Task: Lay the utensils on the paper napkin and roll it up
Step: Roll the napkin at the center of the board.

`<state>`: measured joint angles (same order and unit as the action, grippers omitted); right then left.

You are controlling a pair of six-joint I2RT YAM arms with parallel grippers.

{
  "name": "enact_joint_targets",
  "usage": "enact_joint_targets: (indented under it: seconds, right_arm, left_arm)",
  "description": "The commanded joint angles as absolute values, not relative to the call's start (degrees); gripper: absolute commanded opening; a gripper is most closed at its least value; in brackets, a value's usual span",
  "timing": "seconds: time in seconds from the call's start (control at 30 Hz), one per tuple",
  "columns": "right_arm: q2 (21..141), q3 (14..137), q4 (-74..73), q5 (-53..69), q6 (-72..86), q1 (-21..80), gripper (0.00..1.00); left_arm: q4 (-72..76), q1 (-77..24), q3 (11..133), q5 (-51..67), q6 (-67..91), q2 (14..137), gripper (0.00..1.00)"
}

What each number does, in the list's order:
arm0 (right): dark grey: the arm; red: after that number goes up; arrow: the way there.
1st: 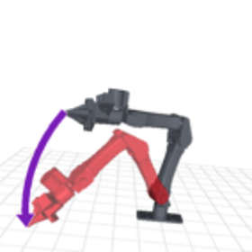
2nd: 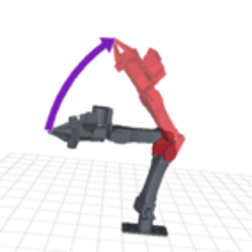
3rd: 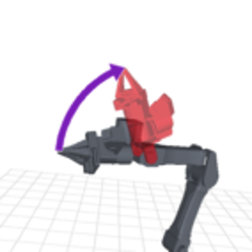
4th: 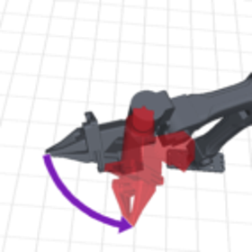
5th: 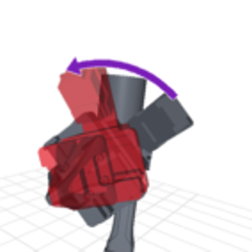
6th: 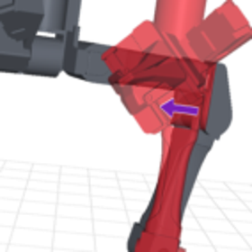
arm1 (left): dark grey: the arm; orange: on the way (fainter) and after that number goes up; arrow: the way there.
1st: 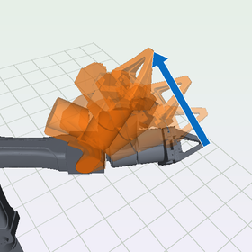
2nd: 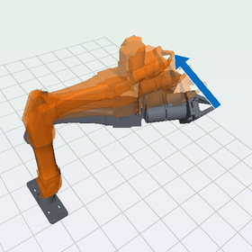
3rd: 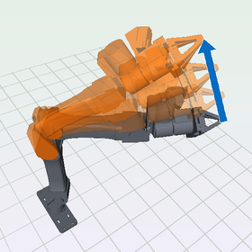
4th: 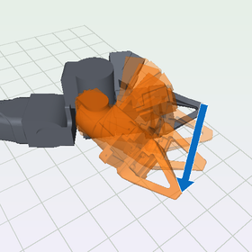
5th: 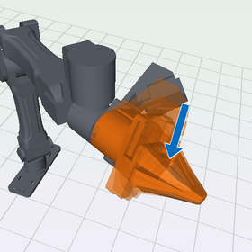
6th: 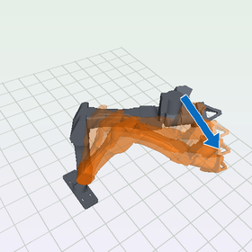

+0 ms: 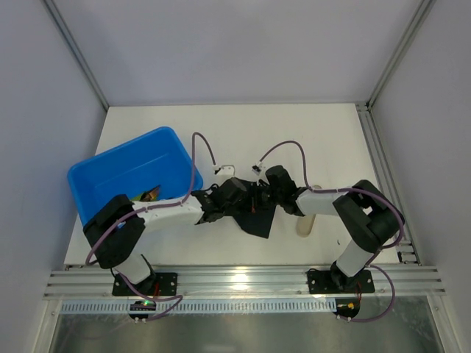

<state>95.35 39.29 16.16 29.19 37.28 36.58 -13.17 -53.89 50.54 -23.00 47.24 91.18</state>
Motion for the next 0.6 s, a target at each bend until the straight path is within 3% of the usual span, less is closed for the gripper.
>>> enact_joint_targets:
  seconds: [0.0, 0.57]
  right_arm:
    - [96.06, 39.37, 20.21, 30.58, 37.26, 36.47, 0.04]
    - [99.23, 39.81, 22.59, 34.01, 37.79, 36.39, 0.04]
  left_arm:
    - [-13.8, -52.04, 54.31, -25.14, 45.0, 90.88, 0.0]
    - [-6.77, -50.1, 54.41, -19.25, 42.98, 95.54, 0.0]
